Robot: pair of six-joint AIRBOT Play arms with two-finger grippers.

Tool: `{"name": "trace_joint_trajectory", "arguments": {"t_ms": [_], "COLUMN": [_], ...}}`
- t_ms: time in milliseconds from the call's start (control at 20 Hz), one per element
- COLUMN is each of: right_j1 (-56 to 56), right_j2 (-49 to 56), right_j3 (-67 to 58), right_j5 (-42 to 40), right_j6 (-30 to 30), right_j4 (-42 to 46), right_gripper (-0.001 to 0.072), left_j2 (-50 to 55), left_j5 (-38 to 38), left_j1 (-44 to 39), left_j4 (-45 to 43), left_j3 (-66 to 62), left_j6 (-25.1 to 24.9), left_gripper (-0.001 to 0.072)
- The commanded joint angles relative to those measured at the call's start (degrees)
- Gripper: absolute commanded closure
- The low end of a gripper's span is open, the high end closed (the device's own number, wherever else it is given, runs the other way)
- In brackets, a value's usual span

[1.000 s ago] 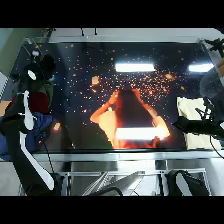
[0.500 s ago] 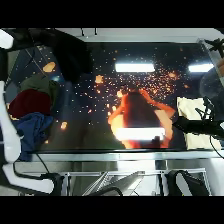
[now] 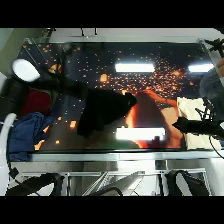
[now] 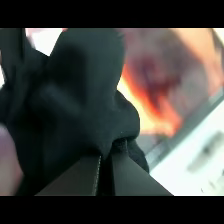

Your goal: Fold the shirts.

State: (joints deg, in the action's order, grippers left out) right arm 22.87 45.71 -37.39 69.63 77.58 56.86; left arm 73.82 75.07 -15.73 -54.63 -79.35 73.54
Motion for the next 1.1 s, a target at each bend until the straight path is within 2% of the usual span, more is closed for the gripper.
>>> {"name": "trace_joint_trajectory", "arguments": {"t_ms": [0, 50, 100, 150, 350, 550, 700, 800, 950, 1050], "right_j1": [-1.7, -3.1, -4.5, -6.1, -16.1, -22.6, -23.1, -23.1, -23.8, -25.8], "right_j2": [0.0, 0.1, 0.4, 1.0, 8.3, 20.3, 31.5, 37.7, 43.8, 46.5], "right_j3": [0.1, 0.1, 0.1, 0.1, 0.1, -0.7, -5.3, -8.9, -13.1, -15.5], "right_j5": [0.9, 0.8, 0.6, -0.1, -6.0, -13.4, -13.5, -13.1, -12.6, -12.8], "right_j6": [-2.0, -2.8, -2.9, -3.1, -7.1, -15.7, -19.8, -22.6, -25.2, -25.3], "right_j4": [-4.6, -6.2, -7.7, -8.8, -13.5, -23.5, -27.0, -30.2, -35.3, -36.2], "right_gripper": [0.0649, 0.0447, 0.032, 0.0324, 0.0323, 0.0323, 0.0324, 0.0324, 0.0323, 0.0323], "left_j2": [0.4, 1.4, 2.3, 3.2, 2.0, -8.4, -15.1, -17.6, -18.3, -16.0], "left_j5": [0.2, 1.6, 3.7, 6.3, 14.0, 11.1, 0.5, -8.6, -21.5, -25.5], "left_j1": [0.6, 1.8, 3.3, 5.5, 12.6, 14.6, 12.9, 10.4, 5.4, 2.6], "left_j4": [0.6, 0.6, 0.6, 0.7, 0.6, 0.7, 1.6, 7.0, 13.0, 12.7], "left_j3": [10.3, 10.6, 10.3, 9.3, 10.2, 28.8, 42.2, 47.2, 50.5, 50.6], "left_j6": [0.4, 0.4, 0.0, 0.5, 2.6, 3.2, 4.6, 4.4, 3.4, 3.4], "left_gripper": [0.0689, 0.066, 0.0255, 0.0031, 0.0031, 0.0032, 0.0043, 0.005, 0.005, 0.005]}}
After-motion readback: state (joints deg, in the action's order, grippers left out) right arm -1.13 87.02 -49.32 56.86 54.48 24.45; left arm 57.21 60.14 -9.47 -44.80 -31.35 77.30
